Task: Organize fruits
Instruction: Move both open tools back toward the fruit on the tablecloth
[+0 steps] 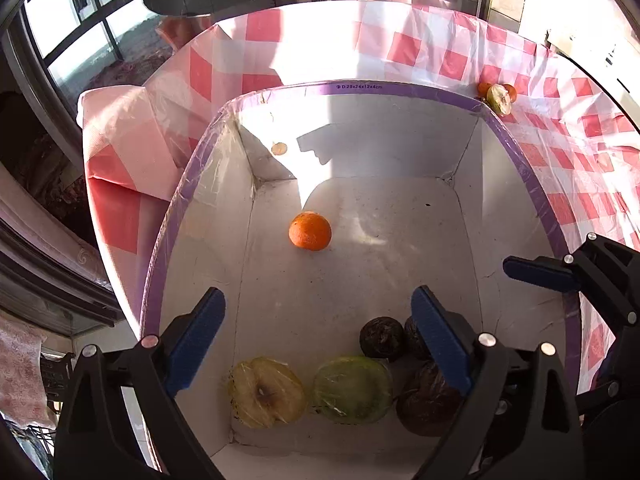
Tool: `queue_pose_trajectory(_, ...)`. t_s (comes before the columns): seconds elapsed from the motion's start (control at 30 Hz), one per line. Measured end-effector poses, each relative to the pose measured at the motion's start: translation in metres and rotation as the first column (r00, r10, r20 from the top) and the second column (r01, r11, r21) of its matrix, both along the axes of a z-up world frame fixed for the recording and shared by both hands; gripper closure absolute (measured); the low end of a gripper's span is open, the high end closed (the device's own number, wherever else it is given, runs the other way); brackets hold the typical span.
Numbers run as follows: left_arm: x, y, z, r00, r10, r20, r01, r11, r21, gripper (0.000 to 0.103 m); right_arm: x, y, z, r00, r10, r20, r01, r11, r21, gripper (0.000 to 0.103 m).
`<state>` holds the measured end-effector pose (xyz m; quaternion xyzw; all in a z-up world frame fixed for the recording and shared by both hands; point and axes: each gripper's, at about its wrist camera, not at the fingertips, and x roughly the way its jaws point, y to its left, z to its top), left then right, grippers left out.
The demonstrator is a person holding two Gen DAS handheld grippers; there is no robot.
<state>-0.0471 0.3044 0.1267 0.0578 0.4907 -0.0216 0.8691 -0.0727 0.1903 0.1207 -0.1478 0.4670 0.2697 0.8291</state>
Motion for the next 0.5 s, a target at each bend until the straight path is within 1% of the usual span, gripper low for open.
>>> queue_pose_trajectory(0.1, -0.002, -0.01, 0.014, 0.998, -0.013, 0.063, 0.011, 0.999, 0.03, 0.004, 0.001, -0.013, 0.012, 0.998, -0.046, 0.043, 0.044, 0.998, 0.045, 0.03)
queue_pose_trajectory(0.17, -0.003, -0.017, 0.019, 0.996, -0.021, 0.083, 0.016, 0.998, 0.056, 0.002, 0.003, -0.025, 0.02, 0.993, -0.097, 0.068, 0.092, 0.993, 0.075, 0.029)
queue_pose_trajectory(0.2, -0.002, -0.02, 0.021, 0.996, -0.027, 0.087, 0.022, 0.998, 0.053, 0.002, 0.004, -0.031, 0.023, 0.989, -0.125, 0.073, 0.119, 0.989, 0.085, 0.028)
queue_pose_trajectory(0.27, 0.001, -0.024, 0.025, 0.996, -0.029, 0.087, 0.027, 0.999, 0.025, 0.002, 0.006, -0.045, 0.028, 0.979, -0.186, 0.084, 0.176, 0.978, 0.113, 0.025)
queue_pose_trajectory(0.3, 0.004, -0.027, 0.027, 0.996, -0.031, 0.083, 0.031, 0.999, 0.009, 0.002, 0.007, -0.052, 0.029, 0.973, -0.213, 0.084, 0.202, 0.971, 0.124, 0.022)
queue_pose_trajectory(0.33, 0.005, -0.03, 0.028, 0.996, -0.033, 0.078, 0.033, 0.999, 0.006, 0.002, 0.008, -0.058, 0.029, 0.968, -0.239, 0.083, 0.227, 0.965, 0.132, 0.022)
queue_pose_trajectory(0.5, 0.01, -0.055, 0.033, 0.994, -0.085, 0.074, 0.082, 0.996, 0.033, 0.002, 0.012, -0.094, 0.025, 0.929, -0.364, 0.061, 0.353, 0.924, 0.147, 0.021)
